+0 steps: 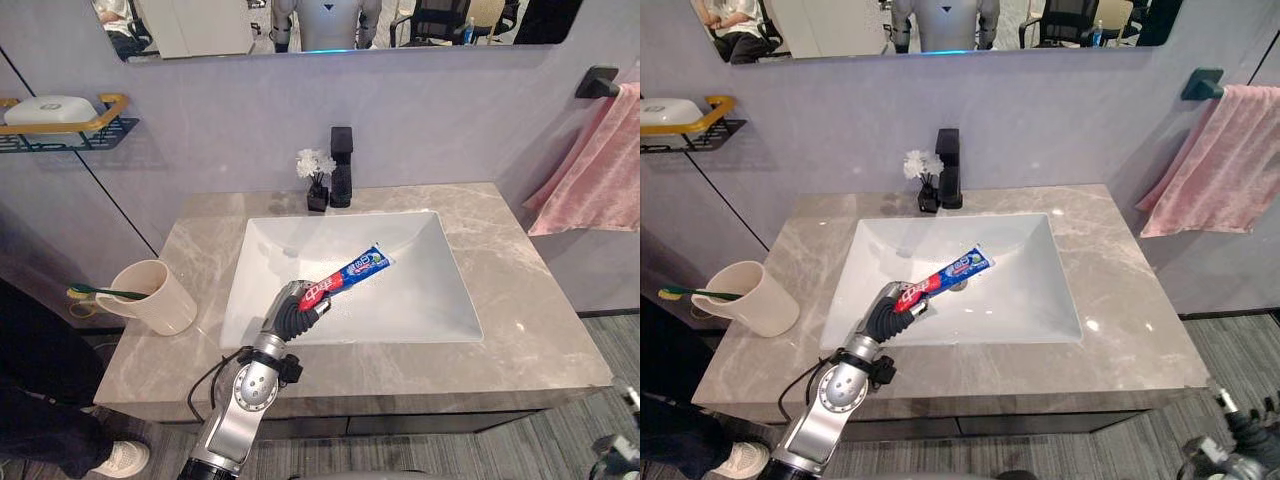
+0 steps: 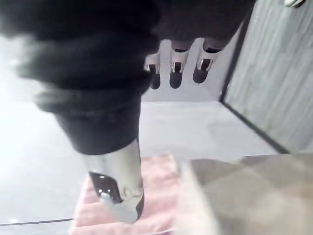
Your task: Organize washtable
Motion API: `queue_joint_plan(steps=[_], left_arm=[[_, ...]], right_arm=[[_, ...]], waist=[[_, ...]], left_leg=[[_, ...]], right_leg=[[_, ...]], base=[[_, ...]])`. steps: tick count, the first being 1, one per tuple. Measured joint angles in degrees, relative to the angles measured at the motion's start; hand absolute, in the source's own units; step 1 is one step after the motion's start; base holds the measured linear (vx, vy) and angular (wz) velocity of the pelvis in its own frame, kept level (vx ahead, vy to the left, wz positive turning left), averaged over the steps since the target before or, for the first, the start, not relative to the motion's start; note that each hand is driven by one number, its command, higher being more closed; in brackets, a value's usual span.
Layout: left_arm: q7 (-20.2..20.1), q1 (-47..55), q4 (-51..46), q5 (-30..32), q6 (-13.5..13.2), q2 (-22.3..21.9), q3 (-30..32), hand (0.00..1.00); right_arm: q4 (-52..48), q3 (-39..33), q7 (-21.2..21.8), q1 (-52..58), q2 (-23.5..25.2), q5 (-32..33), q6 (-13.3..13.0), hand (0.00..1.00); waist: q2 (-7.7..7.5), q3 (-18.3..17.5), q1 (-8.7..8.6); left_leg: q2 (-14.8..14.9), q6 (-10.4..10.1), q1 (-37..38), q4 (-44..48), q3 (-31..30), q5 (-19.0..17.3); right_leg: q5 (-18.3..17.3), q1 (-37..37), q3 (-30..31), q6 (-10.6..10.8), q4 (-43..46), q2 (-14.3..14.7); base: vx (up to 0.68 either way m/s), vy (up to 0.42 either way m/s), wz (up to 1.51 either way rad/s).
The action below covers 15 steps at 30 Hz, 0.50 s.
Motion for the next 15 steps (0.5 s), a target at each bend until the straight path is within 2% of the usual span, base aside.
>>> queue_joint_plan(steps=[1,4,8,11,15], left_arm=[[-0.04,0.11,-0.87,-0.39,0.0,0.1,0.22,1.0],[-0.13,0.17,-1.85,-0.85,-0.06,0.23,0.71,1.0],[-0.35,0.17,-2.07,-2.15,-0.09,0.57,1.16,1.0],[-1.16,0.17,-2.32,-2.83,-0.14,0.58,1.1,1.0],[-1.51,0.16,-4.56,-4.51,-0.21,1.11,0.65,1.0]], right_arm=[[-1.15,0.05,1.05,-1.4,-1.2,2.34,-1.17,0.0],[-3.48,0.1,2.21,-2.67,-3.06,4.9,-1.58,0.0],[-7.37,1.1,5.36,-5.71,-8.75,8.85,-3.84,0.0],[-8.73,6.64,7.45,-8.93,-13.24,10.69,-5.42,0.0],[-8.71,18.08,10.73,-13.53,-16.33,13.91,-5.43,0.0]], waist=[[-0.07,0.01,-0.02],[-0.07,0.0,-0.01],[-0.05,-0.01,-0.01],[0.2,-0.16,-0.08],[0.51,-0.41,0.54]], left_leg=[[-0.02,0.01,-0.11,0.12,0.0,0.0],[-0.05,0.01,-0.42,0.34,0.0,0.0],[-0.05,0.04,-0.69,1.12,-0.14,-0.17],[-0.04,0.05,-0.98,1.49,-0.13,-0.21],[-0.05,0.07,-1.63,2.06,-0.26,-0.18]], right_leg=[[0.03,-0.36,0.09,-0.01,0.12,-0.01],[0.07,-0.64,0.18,0.0,0.31,-0.03],[0.18,-0.49,0.09,0.1,0.41,-0.06],[0.41,-0.5,0.16,0.18,0.41,-0.05],[0.78,-0.66,0.11,0.27,0.39,-0.06]], base=[[-0.06,-0.005,-0.01],[-0.05,-0.004,-0.01],[-0.03,-0.006,0.01],[-0.05,-0.006,-0.01],[-0.04,-0.003,0.01]])
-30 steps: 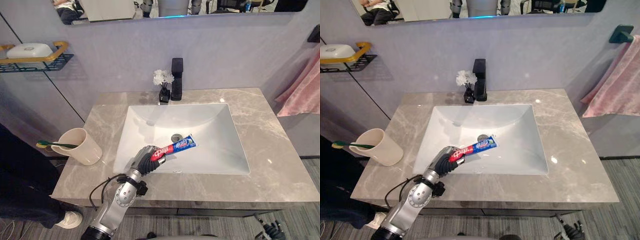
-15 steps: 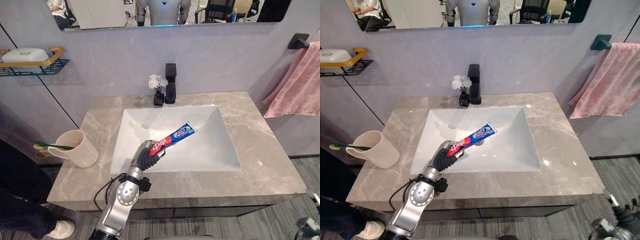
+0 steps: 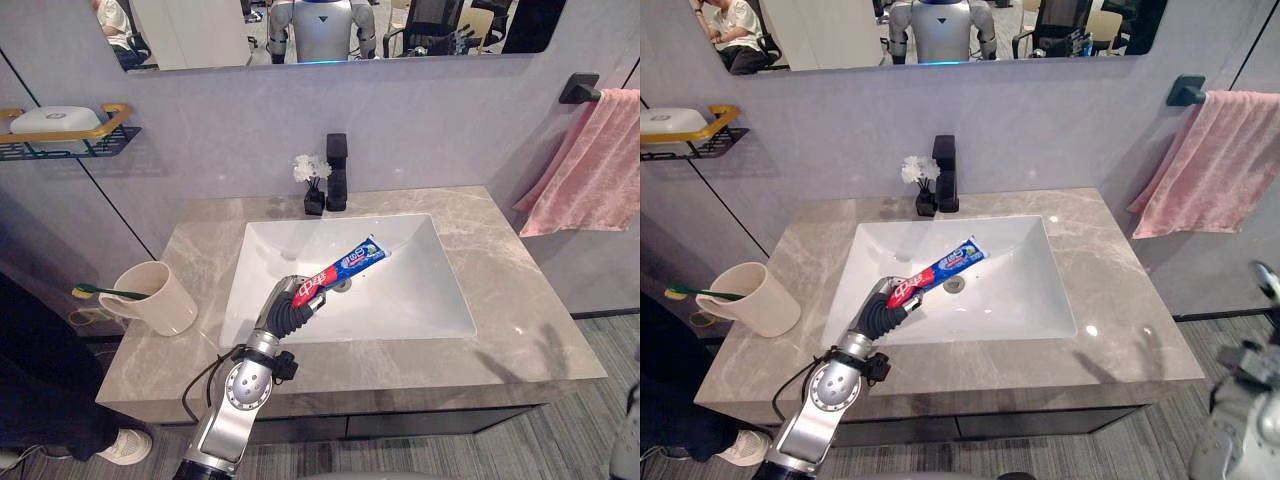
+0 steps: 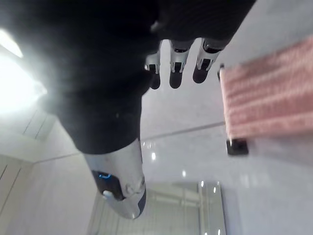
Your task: Organize washtable
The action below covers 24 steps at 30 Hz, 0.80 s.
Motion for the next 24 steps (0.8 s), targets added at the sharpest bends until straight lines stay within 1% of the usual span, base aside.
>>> queue_joint_plan(steps=[1,3,4,5,6,7,9,11,14,16,18,22,24], left_arm=[[0.0,0.0,-0.23,-0.08,0.0,0.06,-0.09,1.0],[0.03,-0.11,-0.91,-0.95,-0.01,0.59,-0.51,1.0],[0.07,-0.31,-0.91,-1.08,0.0,0.83,-0.83,1.0],[0.09,-0.82,-0.91,-1.53,0.01,1.1,-1.7,1.0],[0.13,-1.11,-0.91,-1.91,0.01,1.18,-2.24,1.0],[0.13,-1.9,-0.91,-2.07,0.01,1.51,-3.38,1.0],[0.21,-2.94,-0.97,-2.09,0.0,1.39,-4.5,1.0],[0.37,-3.0,-1.22,-2.09,0.01,1.23,-4.57,1.0],[1.3,-3.14,-1.22,-2.09,0.05,1.21,-4.6,1.0],[1.61,-3.68,-1.22,-2.09,0.07,1.09,-4.64,1.0],[2.34,-5.16,-1.22,-2.09,0.08,0.91,-5.27,1.0],[3.12,-6.39,-1.27,-2.09,0.08,0.25,-6.25,1.0],[3.75,-6.38,-1.27,-2.09,0.08,0.2,-6.41,1.0]], right_arm=[[0.0,1.89,0.48,-0.6,-0.17,0.78,0.06,0.0],[0.0,9.4,2.43,-2.8,-0.85,3.16,0.74,0.0],[0.0,11.22,2.85,-3.31,-0.85,3.56,0.9,0.0],[-0.02,14.65,3.71,-4.25,-0.84,4.22,1.39,0.0],[-0.02,16.42,3.91,-4.75,-0.84,4.41,1.74,0.0],[-0.09,20.36,4.16,-5.49,-0.82,4.95,2.54,0.0],[-0.17,23.61,5.19,-5.7,-0.68,5.36,3.63,0.0],[-0.17,26.69,5.63,-6.36,-0.48,5.37,4.77,0.0],[-0.17,29.48,6.21,-6.4,1.22,5.38,5.69,0.0],[-0.15,30.62,6.2,-6.4,2.17,5.4,5.82,0.0],[-0.08,31.77,6.24,-6.4,3.32,5.42,6.74,0.0],[0.85,32.37,6.01,-6.4,5.27,5.92,6.78,0.0],[1.96,34.17,5.94,-6.4,6.23,5.94,6.82,0.0]], waist=[[0.02,-0.01,0.12],[0.08,-0.05,0.28],[0.08,-0.05,0.4],[0.09,-0.05,0.74],[0.1,-0.06,0.95],[0.11,-0.07,1.6],[0.1,-0.07,2.1],[0.16,-0.1,2.06],[0.14,-0.1,1.99],[0.14,-0.09,1.97],[0.16,-0.11,1.93],[0.23,-0.14,1.9],[0.23,-0.14,1.87]], left_leg=[[-0.02,0.01,-0.01,0.01,-0.05,0.01],[-0.19,0.06,-0.38,0.06,-0.66,0.05],[-0.23,0.09,-0.49,0.07,-0.8,0.08],[-0.29,0.12,-0.71,0.13,-1.02,0.11],[-0.31,0.15,-0.78,0.14,-1.08,0.13],[-0.41,0.2,-0.9,0.14,-1.17,0.17],[-0.73,0.45,-1.15,0.12,-1.59,0.42],[-1.1,0.6,-1.35,0.09,-1.66,0.53],[-1.27,0.74,-1.43,0.01,-1.67,0.62],[-1.32,0.93,-1.48,-0.05,-1.69,0.75],[-1.64,1.18,-1.63,-0.27,-2.09,0.97],[-2.15,1.43,-1.65,-1.52,-2.86,1.97],[-2.16,1.44,-1.04,-3.07,-3.01,2.99]], right_leg=[[0.02,0.02,-0.05,0.02,0.0,-0.03],[0.08,0.02,-0.63,0.1,-0.02,-0.18],[0.1,0.02,-0.76,0.13,-0.02,-0.21],[0.16,0.01,-0.93,0.24,-0.07,-0.27],[0.23,0.01,-0.95,0.35,-0.14,-0.29],[0.35,0.05,-0.96,0.45,-0.34,-0.36],[0.48,0.18,-1.26,0.64,-0.57,-0.65],[0.63,0.17,-1.35,0.86,-0.78,-1.02],[0.92,0.1,-1.35,0.87,-0.81,-1.24],[0.93,0.06,-1.41,0.88,-0.82,-1.45],[1.03,0.04,-1.95,0.9,-0.81,-1.67],[1.21,-0.08,-2.61,0.77,-0.86,-1.94],[1.25,-0.12,-2.72,0.74,-0.88,-1.92]], base=[[-0.03,-0.005,0.05],[-0.03,-0.003,0.12],[-0.02,-0.001,0.13],[-0.02,0.0,0.08],[-0.02,0.003,0.07],[-0.01,0.005,0.04],[-0.01,0.014,0.11],[0.0,0.03,0.07],[0.0,0.01,0.0],[-0.02,0.002,0.02],[-0.05,0.008,0.08],[-0.04,0.015,0.12],[-0.04,0.0,0.03]])
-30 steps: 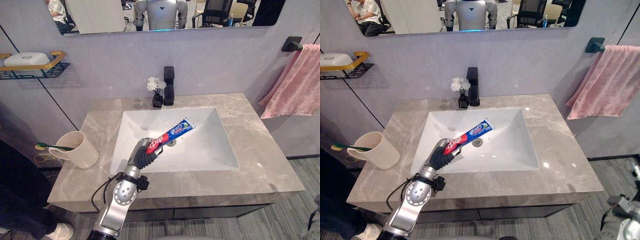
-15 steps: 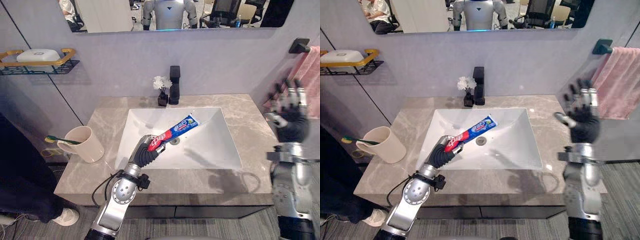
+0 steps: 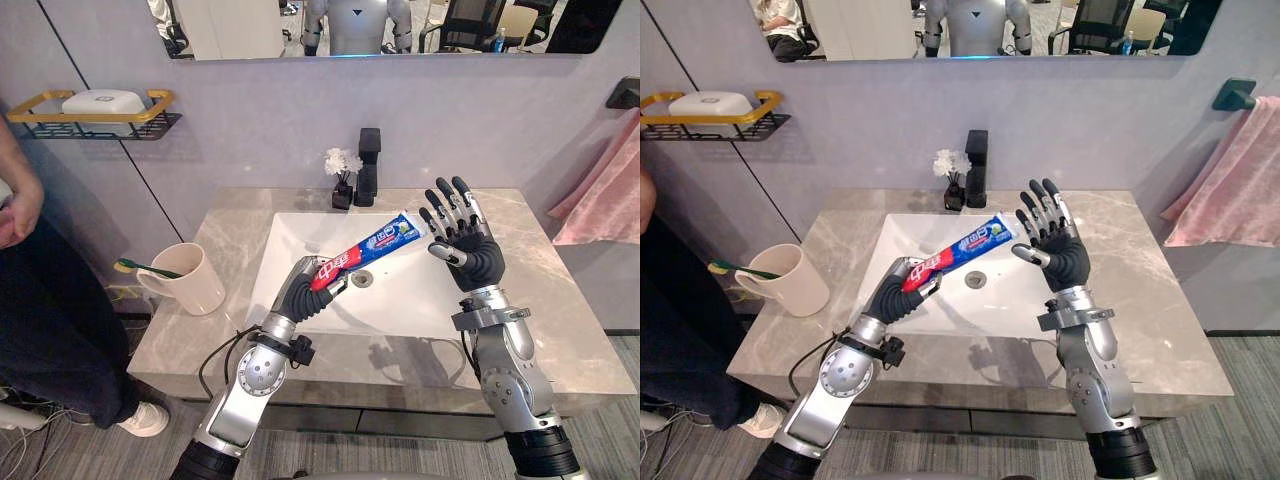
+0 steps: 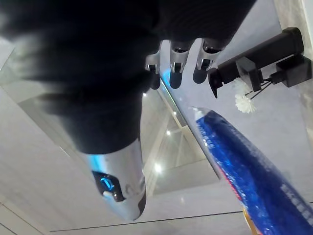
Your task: Organize washtable
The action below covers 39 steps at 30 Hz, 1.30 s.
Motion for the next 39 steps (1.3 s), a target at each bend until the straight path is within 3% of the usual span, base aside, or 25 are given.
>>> queue_joint_plan(steps=[10,21,39], left_arm=[[1.08,-0.14,-3.83,-1.03,0.01,-1.58,-0.41,1.0],[1.36,-1.23,-4.06,-1.79,0.0,-2.69,-3.99,1.0],[2.74,-1.2,-3.85,-3.63,0.0,-3.62,-4.9,1.0]], right_arm=[[3.84,2.52,-0.37,0.0,3.73,3.97,0.03,0.0],[7.65,8.86,-0.34,-1.15,5.98,4.12,0.19,0.0],[8.1,11.43,-0.9,-4.03,5.96,4.47,0.18,0.0]], waist=[[0.08,-0.04,-0.01],[0.09,-0.05,0.12],[0.06,-0.07,0.22]], left_leg=[[-0.05,-0.11,0.98,-3.13,-0.99,2.24],[-0.05,-0.15,0.94,-3.23,-1.41,2.56],[0.04,-0.25,0.49,-3.34,-1.76,3.23]], right_leg=[[0.0,-0.01,-1.29,-0.01,-0.23,0.07],[-0.01,0.07,-1.6,-0.02,-0.24,0.08],[0.46,-0.02,-2.28,-0.12,-1.09,0.21]], base=[[-0.01,-0.007,0.04],[0.0,-0.002,0.01],[-0.01,-0.003,0.01]])
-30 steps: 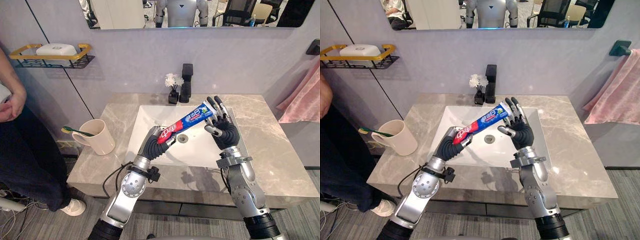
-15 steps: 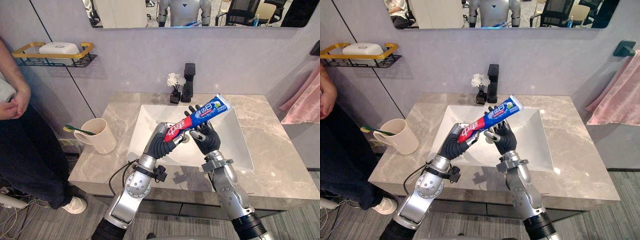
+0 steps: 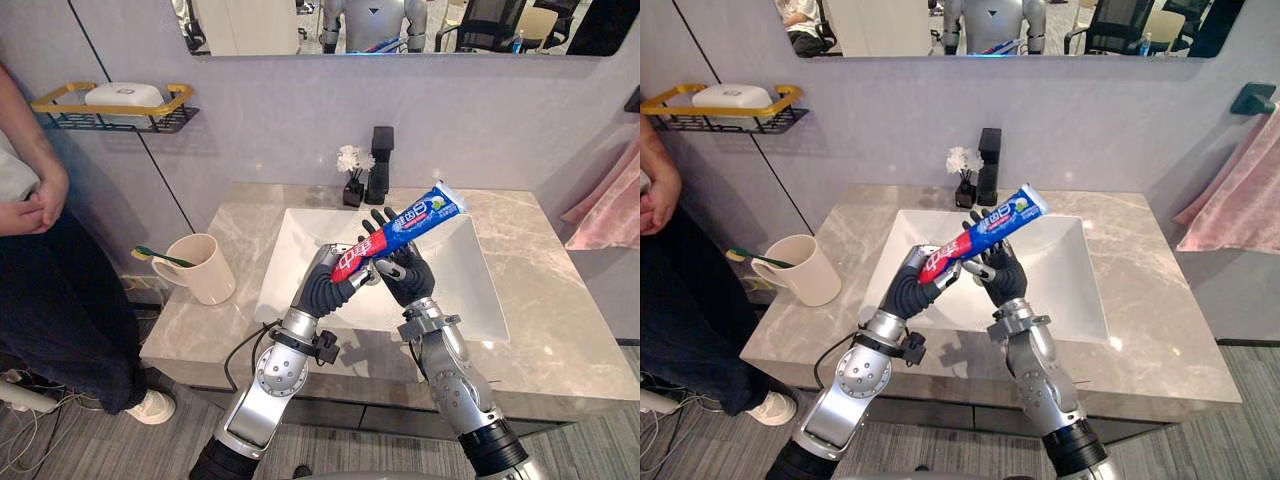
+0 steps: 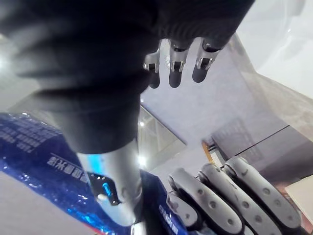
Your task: Organize washtable
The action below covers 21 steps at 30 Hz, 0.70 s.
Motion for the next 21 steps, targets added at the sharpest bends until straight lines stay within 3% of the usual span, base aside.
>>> queue_joint_plan(steps=[21], left_arm=[[-0.12,1.46,1.96,-0.82,-0.17,-0.13,0.54,1.0]], right_arm=[[-3.19,3.74,1.28,-2.38,1.72,3.08,-0.04,0.0]], waist=[[-0.95,-0.66,0.28]], left_leg=[[0.11,-0.02,-0.15,-0.07,0.13,0.17]], right_leg=[[0.47,0.02,0.21,0.09,-0.58,0.15]], base=[[0.0,0.0,0.0]])
